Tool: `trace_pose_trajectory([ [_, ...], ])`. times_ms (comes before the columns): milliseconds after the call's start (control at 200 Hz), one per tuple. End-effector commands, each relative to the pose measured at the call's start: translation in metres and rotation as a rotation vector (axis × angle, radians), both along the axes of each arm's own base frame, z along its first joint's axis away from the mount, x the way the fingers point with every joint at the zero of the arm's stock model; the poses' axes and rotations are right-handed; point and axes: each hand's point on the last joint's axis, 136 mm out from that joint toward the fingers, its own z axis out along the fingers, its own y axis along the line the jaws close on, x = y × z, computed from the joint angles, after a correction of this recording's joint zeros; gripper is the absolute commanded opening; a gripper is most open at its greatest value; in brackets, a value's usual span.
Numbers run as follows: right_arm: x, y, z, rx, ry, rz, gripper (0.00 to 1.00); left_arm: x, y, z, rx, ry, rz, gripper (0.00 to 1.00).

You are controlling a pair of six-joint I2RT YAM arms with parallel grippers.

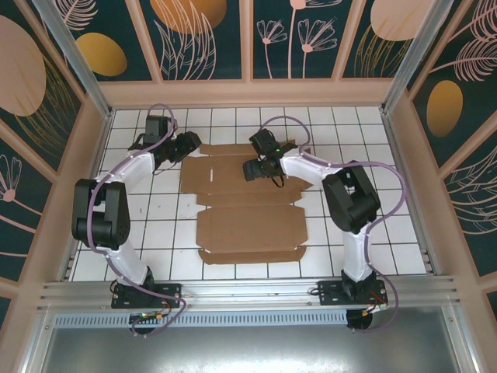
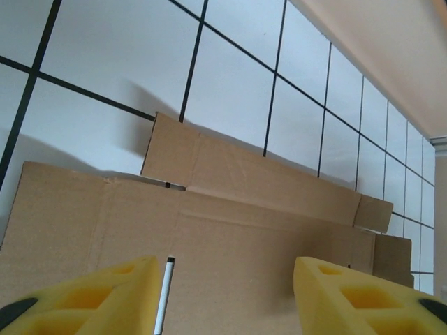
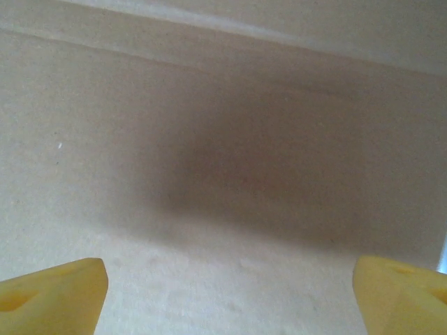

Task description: Fold the paper box

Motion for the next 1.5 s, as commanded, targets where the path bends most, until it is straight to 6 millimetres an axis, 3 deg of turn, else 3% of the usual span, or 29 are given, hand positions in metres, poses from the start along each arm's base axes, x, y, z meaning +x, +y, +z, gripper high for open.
trace_pose_trajectory([
  [0,-0.001,0.007,-0.008,-0.088,0.006,0.034,0.92,0.011,0.004,-0.011,0.036,0.035,0.015,0.54],
  [185,-0.010,0.007,-0.039,-0.119,0.069,0.039,0.90,0.033,0.008,-0.029,0.089,0.083,0.010,0.58],
  [320,-0.017,0.002,-0.056,-0.137,0.098,0.037,0.87,0.049,0.011,-0.037,0.118,0.099,0.001,0.67],
  [340,-0.017,0.001,-0.058,-0.140,0.101,0.036,0.87,0.051,0.010,-0.039,0.122,0.102,-0.003,0.73],
  [375,-0.019,-0.001,-0.061,-0.148,0.106,0.034,0.86,0.055,0.012,-0.043,0.132,0.110,-0.004,0.75],
  [570,-0.023,-0.005,-0.068,-0.163,0.113,0.029,0.85,0.071,0.006,-0.071,0.132,0.150,-0.046,0.75],
  [916,-0.029,-0.004,-0.075,-0.142,0.131,0.032,0.84,0.081,-0.015,-0.093,0.012,0.157,-0.101,0.73],
  [1006,-0.030,-0.003,-0.076,-0.140,0.131,0.033,0.84,0.080,-0.024,-0.093,-0.049,0.147,-0.116,0.72],
  [1496,-0.032,-0.001,-0.082,-0.141,0.139,0.037,0.84,0.067,-0.068,-0.039,-0.279,0.026,-0.210,0.66],
])
